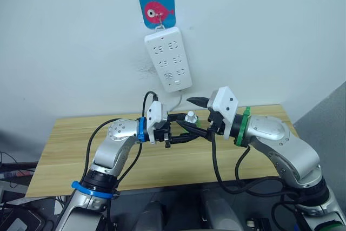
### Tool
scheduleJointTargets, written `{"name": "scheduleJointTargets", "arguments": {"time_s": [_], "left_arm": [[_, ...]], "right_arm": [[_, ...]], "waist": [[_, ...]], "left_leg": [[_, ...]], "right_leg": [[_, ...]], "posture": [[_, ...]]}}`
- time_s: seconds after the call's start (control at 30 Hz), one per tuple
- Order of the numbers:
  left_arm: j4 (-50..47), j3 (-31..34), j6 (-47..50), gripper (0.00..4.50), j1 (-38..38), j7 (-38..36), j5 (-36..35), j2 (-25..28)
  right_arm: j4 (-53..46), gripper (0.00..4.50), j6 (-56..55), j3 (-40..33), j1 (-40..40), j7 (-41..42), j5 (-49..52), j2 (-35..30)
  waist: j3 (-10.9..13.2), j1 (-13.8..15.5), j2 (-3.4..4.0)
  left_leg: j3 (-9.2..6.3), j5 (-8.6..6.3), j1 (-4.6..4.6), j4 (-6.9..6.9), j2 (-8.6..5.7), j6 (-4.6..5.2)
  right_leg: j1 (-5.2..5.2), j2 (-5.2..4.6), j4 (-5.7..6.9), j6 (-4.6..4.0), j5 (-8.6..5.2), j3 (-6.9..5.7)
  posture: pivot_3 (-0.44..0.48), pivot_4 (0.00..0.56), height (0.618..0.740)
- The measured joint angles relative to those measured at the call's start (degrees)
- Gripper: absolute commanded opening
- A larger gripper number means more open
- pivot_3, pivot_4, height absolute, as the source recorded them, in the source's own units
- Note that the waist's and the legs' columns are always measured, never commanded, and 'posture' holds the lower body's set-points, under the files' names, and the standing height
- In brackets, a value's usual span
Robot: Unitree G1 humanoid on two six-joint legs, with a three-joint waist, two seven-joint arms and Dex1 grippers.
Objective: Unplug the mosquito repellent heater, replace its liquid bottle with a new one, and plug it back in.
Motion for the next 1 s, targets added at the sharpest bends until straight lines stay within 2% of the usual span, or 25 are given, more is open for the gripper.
{"name": "scheduleJointTargets", "arguments": {"time_s": [0.2,0.33,0.43,0.53,0.7,0.83,1.0], "left_arm": [[-0.03,0.01,0.01,2.30,0.10,0.24,0.21,0.08],[-0.08,0.14,-0.11,2.30,0.27,0.07,0.22,0.50],[-0.07,0.20,-0.11,2.30,0.36,0.08,0.22,0.89],[-0.07,0.18,-0.14,2.30,0.36,0.09,0.23,0.89],[-0.07,0.02,-0.29,2.30,0.39,0.06,0.36,0.74],[-0.07,-0.01,-0.37,2.30,0.49,-0.03,0.42,0.73],[-0.07,-0.61,-0.39,2.30,0.81,-0.42,0.43,0.73]], "right_arm": [[-1.07,3.53,2.71,-5.66,1.68,4.44,6.39,-5.56],[-1.78,3.53,6.06,-14.44,5.29,8.61,11.79,-14.25],[-3.38,3.53,7.27,-16.18,6.44,10.54,15.02,-16.75],[-5.74,3.53,7.83,-14.74,5.88,9.35,16.05,-15.51],[-6.33,3.53,8.27,-6.63,0.79,1.65,13.58,-7.09],[-4.87,3.53,8.71,-2.45,-2.14,-2.17,10.94,-2.92],[-2.85,3.53,8.68,-1.13,-2.97,-3.67,9.09,-1.82]], "waist": [[0.00,-0.01,0.00],[0.00,0.08,0.01],[-0.03,-0.16,0.02],[-0.06,-0.53,0.04],[-0.09,-1.04,0.07],[-0.11,-1.05,0.06],[-0.11,-1.06,0.07]], "left_leg": [[-0.05,0.00,0.00,0.00,-0.01,0.00],[0.08,-0.01,0.00,0.00,-0.06,0.01],[0.21,-0.01,0.05,-0.02,0.04,0.02],[0.22,-0.01,0.07,-0.03,0.11,0.02],[0.21,-0.01,0.04,-0.02,0.08,0.01],[0.11,-0.01,0.00,-0.01,0.02,0.01],[-0.02,-0.01,0.00,-0.01,0.01,0.01]], "right_leg": [[0.01,0.00,0.00,0.00,0.00,-0.02],[0.02,0.01,-0.02,0.01,0.00,0.00],[0.03,0.12,0.01,0.01,-0.01,0.02],[0.03,0.24,0.02,0.01,-0.01,0.02],[0.02,0.22,0.03,0.02,-0.01,0.05],[0.02,0.11,0.00,0.01,-0.01,0.04],[0.02,0.10,0.00,0.01,-0.01,0.03]], "posture": [[-0.177,0.133,0.740],[-0.180,0.137,0.740],[-0.180,0.137,0.740],[-0.180,0.137,0.740],[-0.182,0.139,0.740],[-0.182,0.139,0.740],[-0.178,0.138,0.740]]}}
